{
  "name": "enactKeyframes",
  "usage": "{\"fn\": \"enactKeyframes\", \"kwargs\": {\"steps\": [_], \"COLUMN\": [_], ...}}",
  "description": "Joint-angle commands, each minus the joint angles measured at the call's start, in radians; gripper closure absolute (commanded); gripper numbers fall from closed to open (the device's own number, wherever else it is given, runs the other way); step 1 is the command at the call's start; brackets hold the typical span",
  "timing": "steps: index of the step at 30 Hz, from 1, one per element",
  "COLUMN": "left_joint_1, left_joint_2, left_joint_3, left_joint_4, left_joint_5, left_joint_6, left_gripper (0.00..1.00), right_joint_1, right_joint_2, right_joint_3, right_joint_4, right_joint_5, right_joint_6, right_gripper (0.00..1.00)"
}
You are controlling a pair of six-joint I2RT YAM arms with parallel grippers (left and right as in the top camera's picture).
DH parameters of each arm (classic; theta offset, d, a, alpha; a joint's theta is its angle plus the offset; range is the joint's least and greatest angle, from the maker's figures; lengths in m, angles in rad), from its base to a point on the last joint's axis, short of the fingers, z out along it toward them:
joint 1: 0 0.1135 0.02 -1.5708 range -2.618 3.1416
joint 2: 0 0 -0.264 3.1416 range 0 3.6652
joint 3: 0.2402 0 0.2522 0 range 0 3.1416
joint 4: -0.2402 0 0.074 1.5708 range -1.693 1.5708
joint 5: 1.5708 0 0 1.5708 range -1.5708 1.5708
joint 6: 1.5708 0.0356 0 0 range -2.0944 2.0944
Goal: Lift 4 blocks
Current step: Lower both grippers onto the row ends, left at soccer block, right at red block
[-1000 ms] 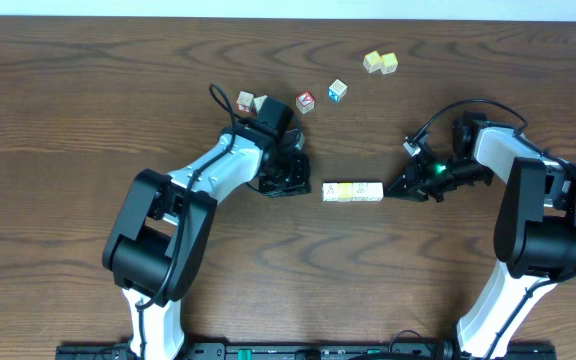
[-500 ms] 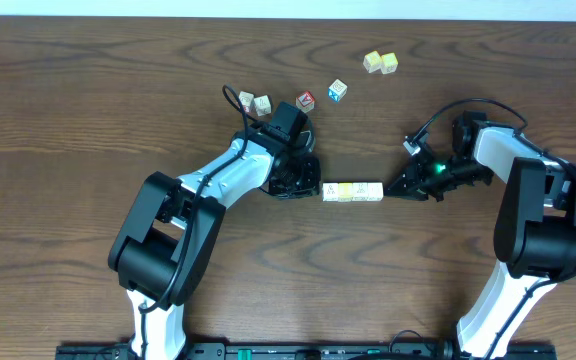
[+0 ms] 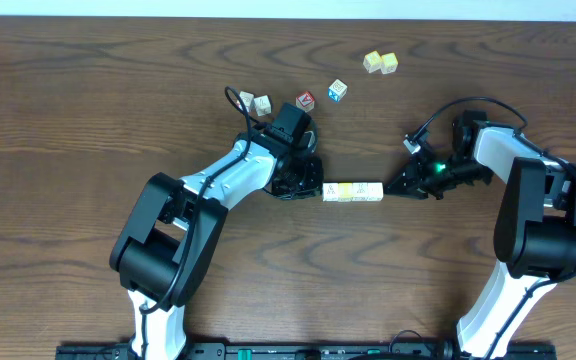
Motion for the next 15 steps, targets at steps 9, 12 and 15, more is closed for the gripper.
{"fn": "enactKeyframes", "kwargs": {"steps": [9,12,15], "left_joint_1": [-0.004,-0.004,-0.004], "left_joint_2": [0.020,0.032,0.043], "left_joint_3": [-0.005,-0.005,-0.005], "left_joint_4": [0.001,0.002,0.002], "left_joint_5": [-0.021,-0.021,-0.019], "left_joint_6": [-0.017,-0.017,-0.016], "left_gripper": [0.93,0.93,0.93], "right_joint_1": [0.004,0.006,0.011], "right_joint_2": [-0.002,-0.002,-0.002], "right_joint_3": [-0.005,-0.006,-0.006], "right_joint_4": [0.002,0.003,0.003], "right_joint_5": [-0.004,-0.003,-0.003], "right_joint_6": [-0.011,-0.011,-0.011], "right_gripper": [0.98,0.98,0.98]}}
